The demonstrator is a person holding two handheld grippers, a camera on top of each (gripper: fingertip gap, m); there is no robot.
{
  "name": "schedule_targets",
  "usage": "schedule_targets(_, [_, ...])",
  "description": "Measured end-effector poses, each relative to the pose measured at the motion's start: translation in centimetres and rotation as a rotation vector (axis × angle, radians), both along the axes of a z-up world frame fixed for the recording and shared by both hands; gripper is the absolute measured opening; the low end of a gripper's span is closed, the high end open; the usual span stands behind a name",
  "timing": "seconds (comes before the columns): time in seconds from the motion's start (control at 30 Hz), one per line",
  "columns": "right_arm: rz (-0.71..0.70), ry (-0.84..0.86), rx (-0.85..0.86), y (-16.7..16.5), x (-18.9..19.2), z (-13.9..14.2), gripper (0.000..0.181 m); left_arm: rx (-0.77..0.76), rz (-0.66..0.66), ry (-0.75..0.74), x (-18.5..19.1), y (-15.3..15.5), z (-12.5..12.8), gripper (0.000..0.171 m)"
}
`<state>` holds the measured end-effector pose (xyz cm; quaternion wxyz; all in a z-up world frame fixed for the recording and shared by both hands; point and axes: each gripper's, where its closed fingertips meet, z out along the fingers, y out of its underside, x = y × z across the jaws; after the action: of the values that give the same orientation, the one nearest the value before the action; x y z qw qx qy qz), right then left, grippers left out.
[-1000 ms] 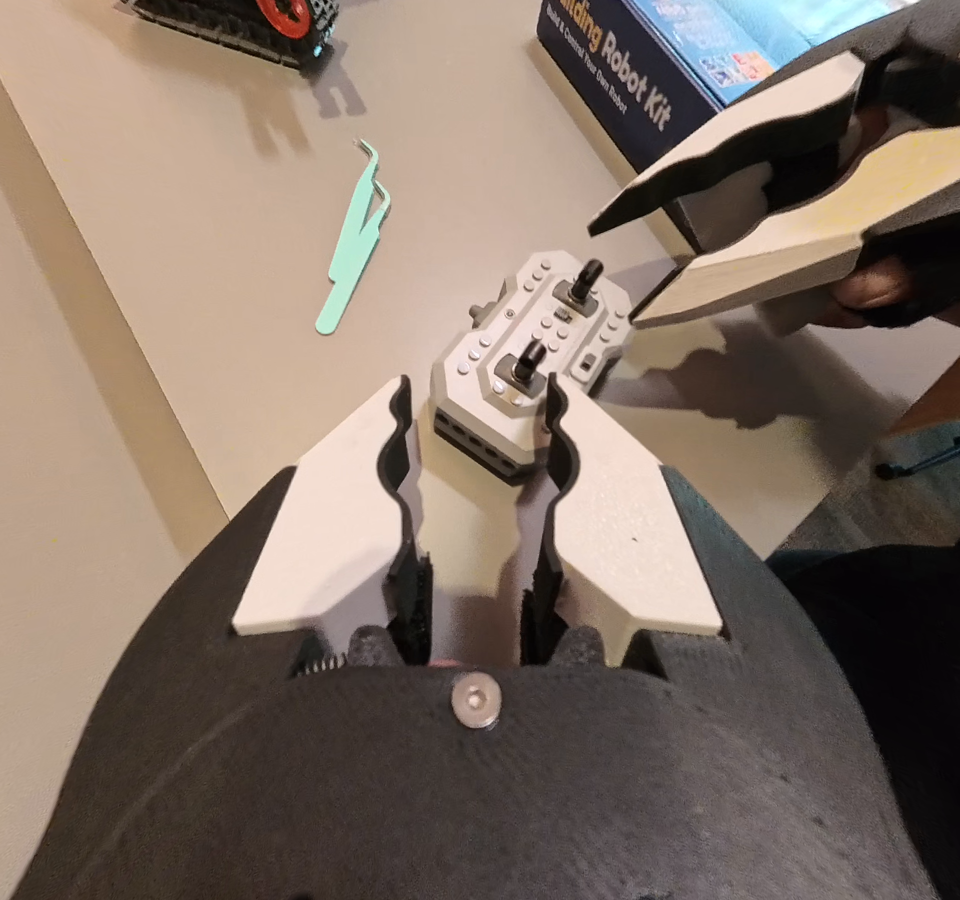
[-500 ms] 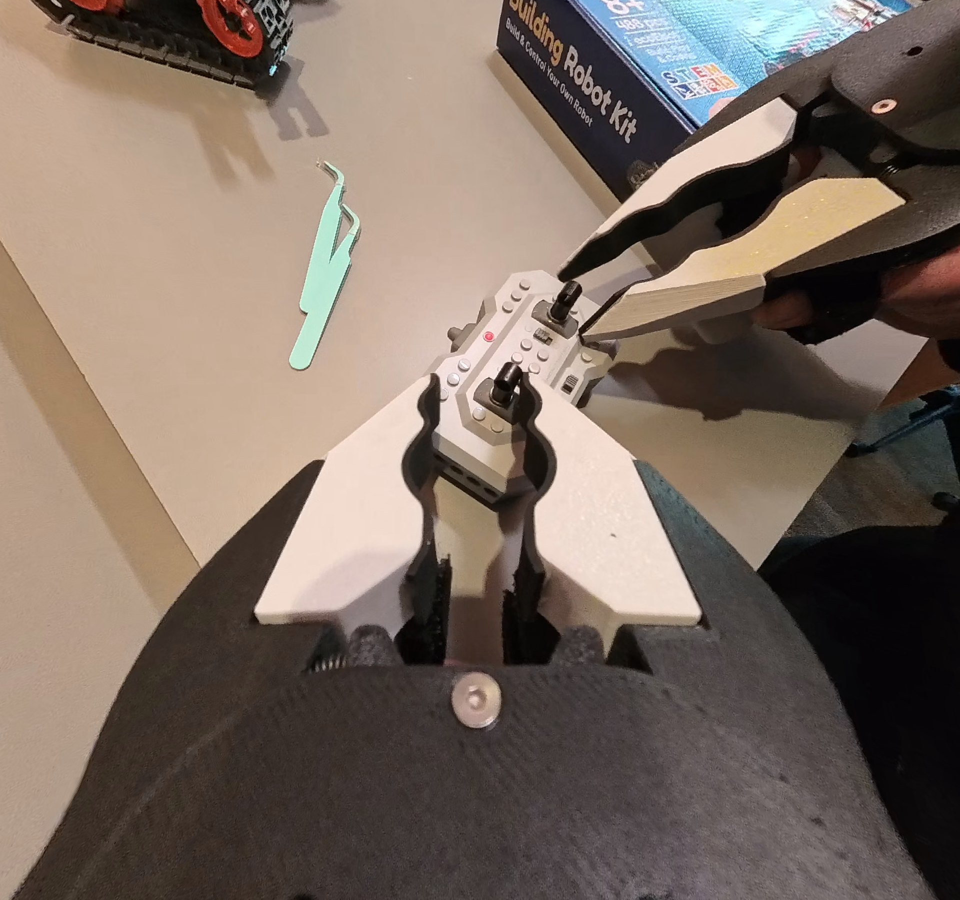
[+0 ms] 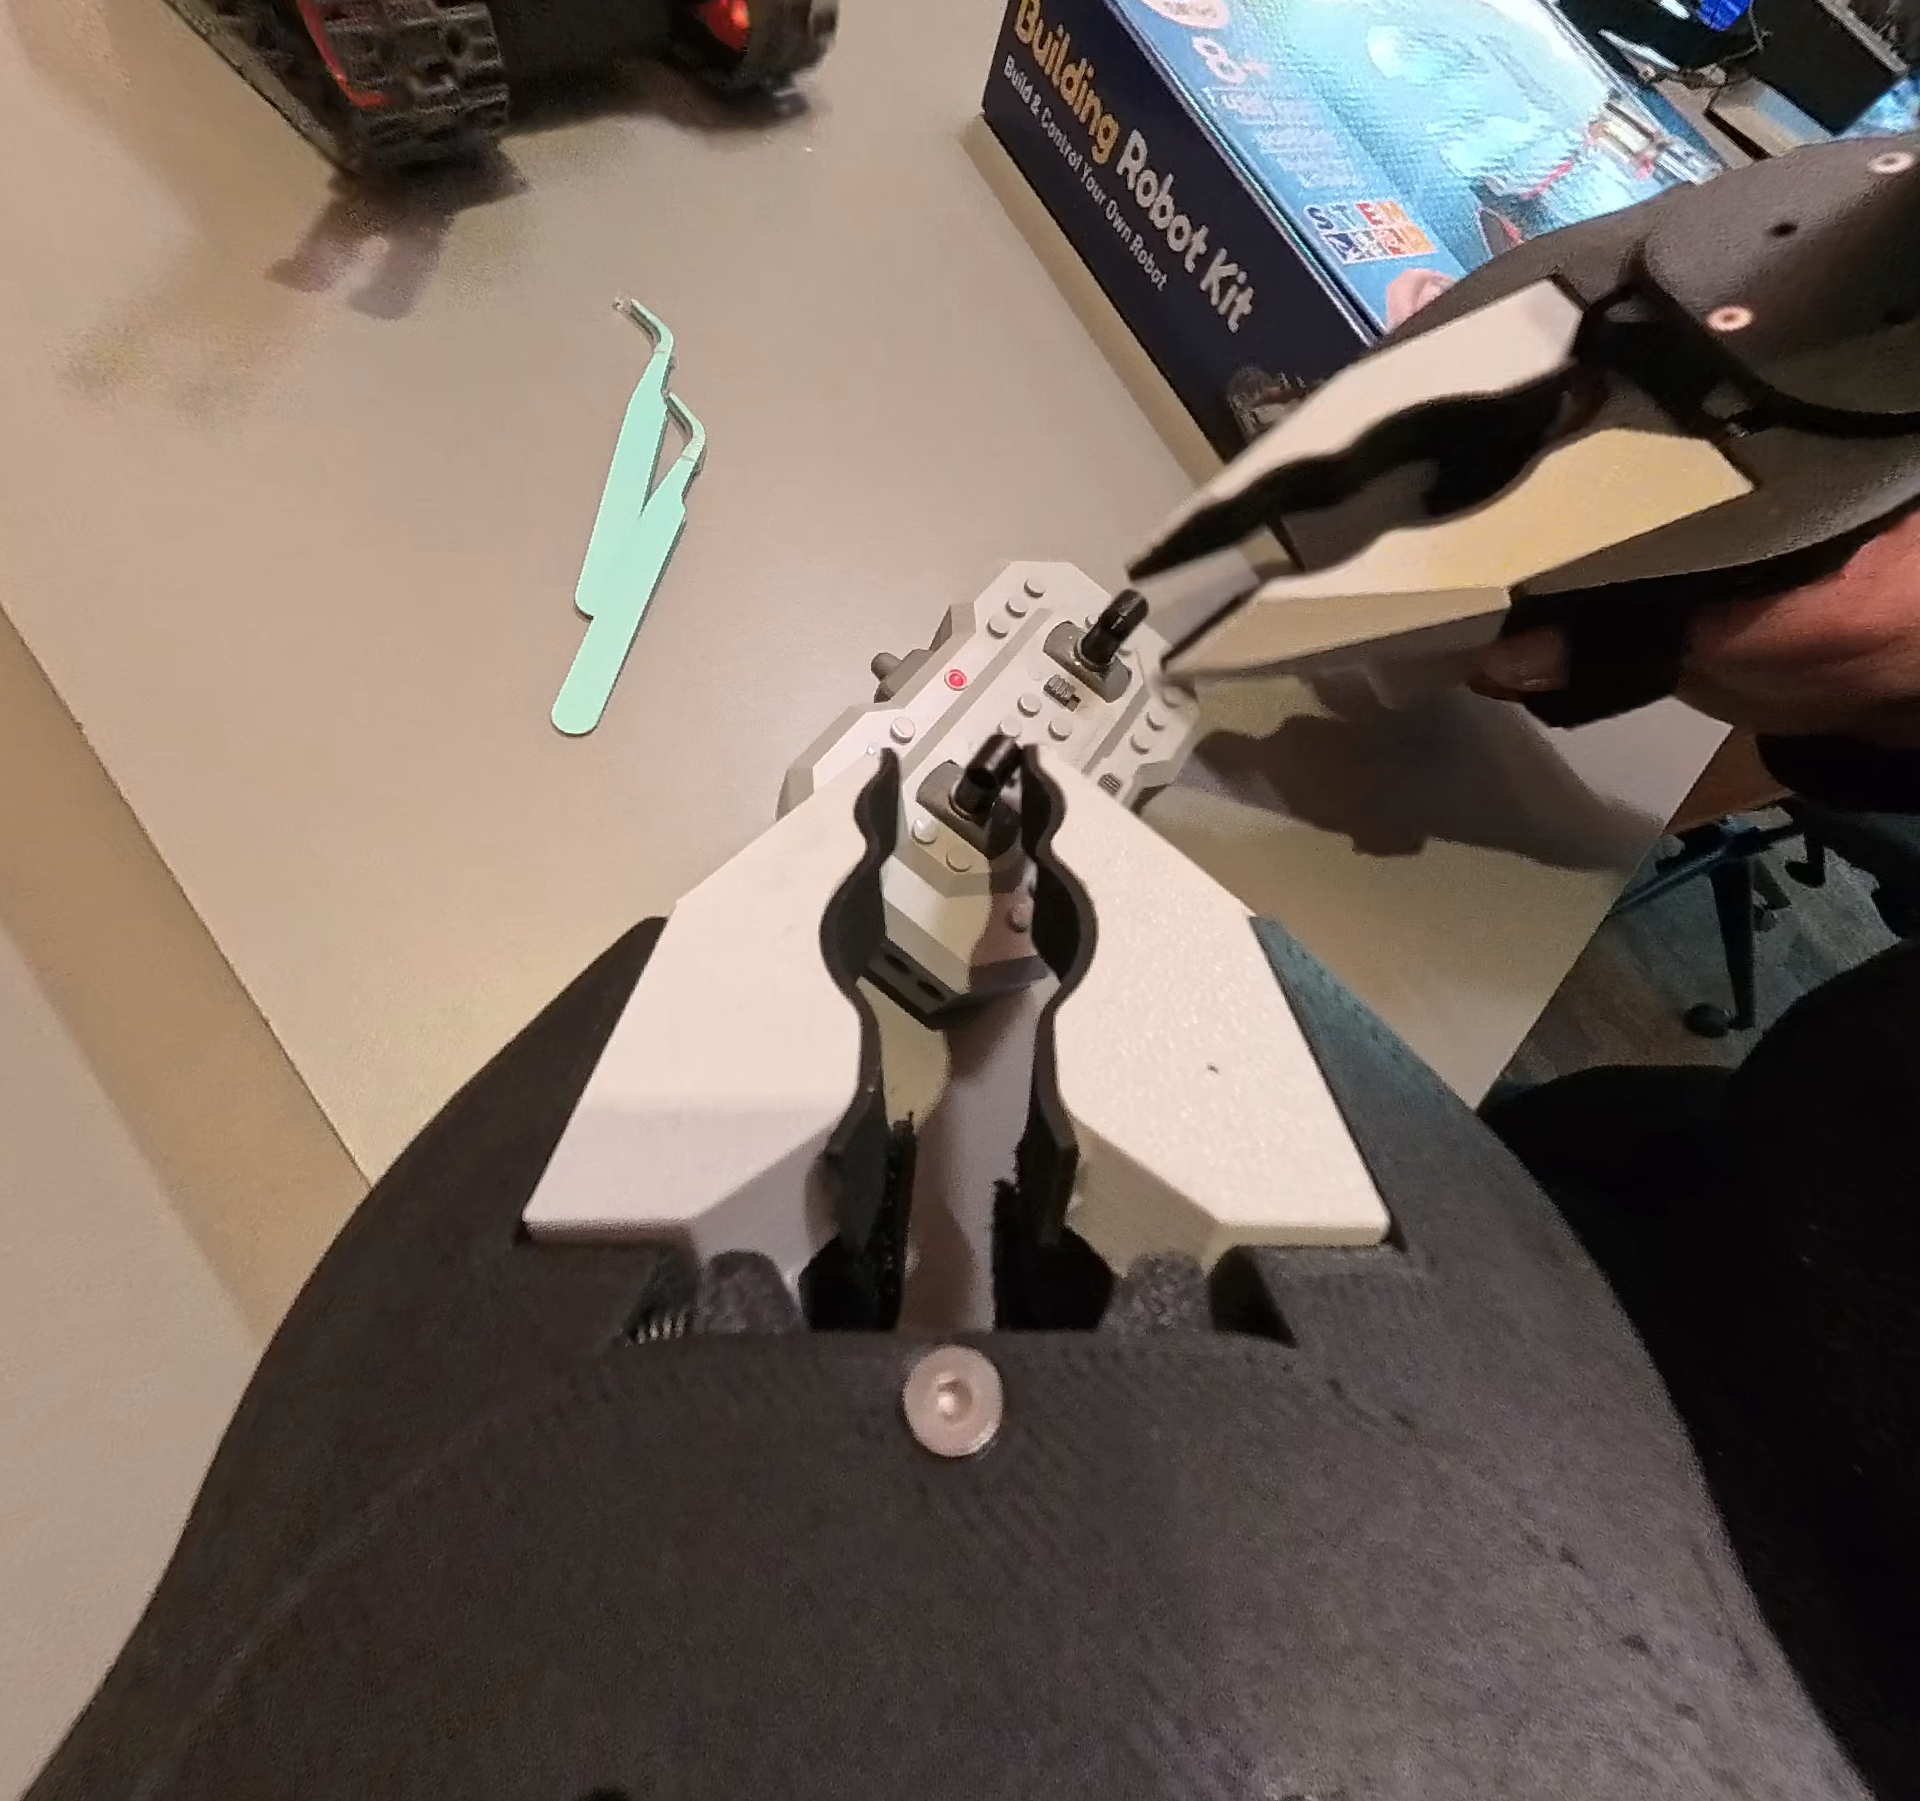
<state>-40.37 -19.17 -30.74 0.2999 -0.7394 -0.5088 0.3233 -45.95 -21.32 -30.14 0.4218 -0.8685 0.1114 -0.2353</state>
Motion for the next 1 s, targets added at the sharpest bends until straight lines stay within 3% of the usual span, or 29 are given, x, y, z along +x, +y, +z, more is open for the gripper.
schedule_targets(0.03, [-0.012, 0.010, -0.023, 0.1, 0.0, 0.0, 0.049, 0.010, -0.003, 0.004, 0.0, -0.1, 0.0, 0.022])
schedule_targets(0.07, [-0.022, 0.009, -0.032, 0.2, 0.0, -0.1, 0.058, 0.026, -0.010, 0.013, 0.2, -0.1, 0.1, 0.026])
schedule_targets(0.13, [-0.027, 0.017, -0.004, 0.4, -0.1, 0.1, 0.064, 0.050, -0.020, 0.051, 0.4, -0.2, 0.0, 0.028])
schedule_targets(0.23, [0.006, 0.088, 0.050, 0.3, -0.6, 1.5, 0.059, 0.075, -0.049, 0.065, 0.6, -0.3, 0.3, 0.035])
schedule_targets(0.37, [0.081, 0.059, 0.086, -0.3, -1.2, 1.2, 0.061, 0.100, -0.088, 0.114, 0.8, -1.0, 0.6, 0.048])
schedule_targets(0.63, [0.205, 0.027, 0.259, -1.5, -2.1, 1.5, 0.045, 0.229, -0.167, 0.474, 1.2, -1.1, -0.6, 0.037])
schedule_targets(1.0, [0.209, -0.006, 0.254, -1.9, -2.1, 0.5, 0.026, 0.268, -0.145, 0.510, 1.1, -1.3, -0.4, 0.031])
